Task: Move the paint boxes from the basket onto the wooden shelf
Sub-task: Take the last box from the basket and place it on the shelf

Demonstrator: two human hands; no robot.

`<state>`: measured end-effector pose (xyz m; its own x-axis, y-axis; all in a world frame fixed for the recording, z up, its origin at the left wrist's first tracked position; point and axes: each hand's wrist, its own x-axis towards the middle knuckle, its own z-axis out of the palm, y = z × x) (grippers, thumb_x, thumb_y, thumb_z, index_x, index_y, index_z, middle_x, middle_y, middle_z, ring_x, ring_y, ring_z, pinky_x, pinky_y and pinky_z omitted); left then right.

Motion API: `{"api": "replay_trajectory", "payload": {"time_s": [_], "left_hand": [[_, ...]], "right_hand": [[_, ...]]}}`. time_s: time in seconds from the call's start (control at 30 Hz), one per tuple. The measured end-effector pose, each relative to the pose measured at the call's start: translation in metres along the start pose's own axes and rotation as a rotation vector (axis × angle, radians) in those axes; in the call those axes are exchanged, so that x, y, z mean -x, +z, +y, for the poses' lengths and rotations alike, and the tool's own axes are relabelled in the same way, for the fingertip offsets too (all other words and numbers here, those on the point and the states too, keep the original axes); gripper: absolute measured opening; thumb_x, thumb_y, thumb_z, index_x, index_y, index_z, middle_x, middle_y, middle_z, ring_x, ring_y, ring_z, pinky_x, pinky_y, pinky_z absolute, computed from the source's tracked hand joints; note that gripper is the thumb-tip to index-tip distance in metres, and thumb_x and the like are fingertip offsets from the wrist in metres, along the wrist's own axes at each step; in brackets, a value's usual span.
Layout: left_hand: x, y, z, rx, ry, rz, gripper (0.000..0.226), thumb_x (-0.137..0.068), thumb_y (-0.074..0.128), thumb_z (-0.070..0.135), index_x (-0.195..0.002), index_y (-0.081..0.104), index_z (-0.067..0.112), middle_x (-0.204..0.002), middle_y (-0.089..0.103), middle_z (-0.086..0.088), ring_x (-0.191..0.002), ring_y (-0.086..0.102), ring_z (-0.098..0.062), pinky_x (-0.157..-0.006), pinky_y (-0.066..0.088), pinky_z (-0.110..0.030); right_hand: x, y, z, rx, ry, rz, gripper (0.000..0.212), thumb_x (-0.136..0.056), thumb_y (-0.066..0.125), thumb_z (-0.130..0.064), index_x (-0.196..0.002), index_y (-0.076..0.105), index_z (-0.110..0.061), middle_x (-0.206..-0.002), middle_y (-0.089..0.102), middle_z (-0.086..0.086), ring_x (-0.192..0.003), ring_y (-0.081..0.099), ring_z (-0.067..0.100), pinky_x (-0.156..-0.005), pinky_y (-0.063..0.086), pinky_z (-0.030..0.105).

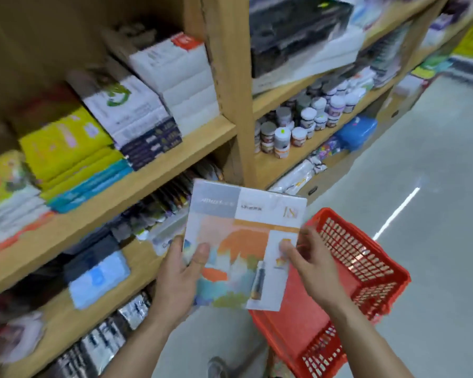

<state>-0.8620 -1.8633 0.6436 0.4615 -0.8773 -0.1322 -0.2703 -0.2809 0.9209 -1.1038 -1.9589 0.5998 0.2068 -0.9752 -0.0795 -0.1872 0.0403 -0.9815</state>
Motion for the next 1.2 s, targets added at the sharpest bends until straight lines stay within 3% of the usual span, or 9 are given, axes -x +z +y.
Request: {"api": "replay_trajectory", "payload": {"time_s": [0.2, 0.33, 0.47, 0.6, 0.7, 0.77, 0.9, 1.07, 1.2], "left_hand": [[0.052, -0.107, 0.013, 0.128, 0.055, 0.414, 0.013, -0.094, 0.062, 0.033, -0.105, 0.061, 0.026, -0.090, 0.074, 0.027, -0.072, 0.068, 0.011, -0.057, 0.046, -0.004], [0.088, -0.186, -0.010, 0.136, 0.103, 0.684, 0.053, -0.094, 0.068, 0.002, -0.135, 0.038, 0.014, -0.108, 0.063, 0.012, -0.088, 0.065, 0.016, -0.067, 0.050, -0.004], [0.118, -0.262, -0.035, 0.118, 0.113, 0.822, 0.056, -0.091, 0.069, -0.008, -0.123, 0.040, 0.027, -0.115, 0.058, 0.005, -0.099, 0.068, 0.001, -0.068, 0.055, -0.012], [0.139, -0.337, -0.058, -0.007, 0.030, 0.817, 0.065, -0.086, 0.081, 0.021, -0.134, 0.043, 0.041, -0.137, 0.054, 0.000, -0.120, 0.058, -0.016, -0.092, 0.051, -0.033], [0.140, -0.382, -0.069, -0.209, -0.002, 0.690, 0.090, -0.080, 0.085, 0.032, -0.153, 0.032, 0.037, -0.150, 0.035, 0.014, -0.131, 0.041, -0.004, -0.102, 0.036, -0.026], [0.136, -0.408, -0.078, -0.309, -0.064, 0.582, 0.108, -0.073, 0.089, 0.043, -0.159, 0.024, 0.032, -0.161, 0.027, 0.007, -0.142, 0.036, -0.011, -0.105, 0.033, -0.025], [0.123, -0.445, -0.099, -0.394, -0.164, 0.386, 0.135, -0.057, 0.085, 0.070, -0.163, 0.013, 0.030, -0.168, 0.020, -0.002, -0.150, 0.028, -0.023, -0.112, 0.034, -0.035], [0.105, -0.454, -0.119, -0.651, -0.112, 0.452, 0.115, -0.069, 0.072, 0.077, -0.161, 0.027, 0.023, -0.169, 0.023, -0.009, -0.155, 0.014, -0.031, -0.123, 0.014, -0.045], [0.088, -0.453, -0.124, -0.705, -0.100, 0.569, 0.097, -0.078, 0.060, 0.080, -0.157, 0.035, 0.030, -0.167, 0.032, -0.003, -0.154, 0.026, -0.027, -0.120, 0.026, -0.045]], "right_hand": [[0.040, 0.129, -0.063, -0.087, -0.163, -0.227, 0.029, -0.088, 0.061, -0.068, -0.109, 0.052, -0.051, -0.106, 0.068, -0.024, -0.091, 0.068, -0.006, -0.070, 0.048, 0.006], [0.070, 0.202, -0.119, -0.080, -0.284, -0.341, 0.033, -0.087, 0.053, -0.077, -0.115, 0.050, -0.058, -0.109, 0.066, -0.024, -0.097, 0.067, -0.001, -0.073, 0.052, 0.013], [0.096, 0.282, -0.163, 0.082, -0.470, -0.402, 0.045, -0.096, 0.044, -0.056, -0.134, 0.056, -0.035, -0.110, 0.052, -0.009, -0.102, 0.053, -0.003, -0.074, 0.049, 0.017], [0.119, 0.361, -0.192, 0.214, -0.557, -0.466, 0.058, -0.091, 0.047, -0.041, -0.147, 0.047, -0.029, -0.112, 0.047, -0.002, -0.098, 0.046, -0.015, -0.071, 0.044, 0.016], [0.124, 0.412, -0.204, 0.371, -0.582, -0.467, 0.056, -0.101, 0.052, -0.033, -0.154, 0.039, -0.022, -0.125, 0.051, 0.004, -0.109, 0.048, 0.008, -0.082, 0.046, 0.032], [0.122, 0.440, -0.207, 0.475, -0.561, -0.459, 0.058, -0.103, 0.050, -0.036, -0.156, 0.036, -0.018, -0.133, 0.053, 0.009, -0.122, 0.049, 0.026, -0.091, 0.049, 0.038], [0.116, 0.476, -0.212, 0.759, -0.548, -0.477, 0.076, -0.095, 0.046, -0.056, -0.159, 0.034, -0.017, -0.144, 0.058, 0.009, -0.130, 0.045, 0.037, -0.106, 0.039, 0.046], [0.114, 0.479, -0.200, 0.924, -0.603, -0.557, 0.103, -0.075, 0.030, -0.087, -0.160, 0.030, -0.028, -0.161, 0.039, 0.004, -0.140, 0.033, 0.036, -0.116, 0.026, 0.053], [0.102, 0.485, -0.195, 0.953, -0.700, -0.463, 0.093, -0.083, 0.040, -0.083, -0.154, 0.044, -0.022, -0.153, 0.050, 0.012, -0.134, 0.045, 0.038, -0.111, 0.036, 0.049]]}}
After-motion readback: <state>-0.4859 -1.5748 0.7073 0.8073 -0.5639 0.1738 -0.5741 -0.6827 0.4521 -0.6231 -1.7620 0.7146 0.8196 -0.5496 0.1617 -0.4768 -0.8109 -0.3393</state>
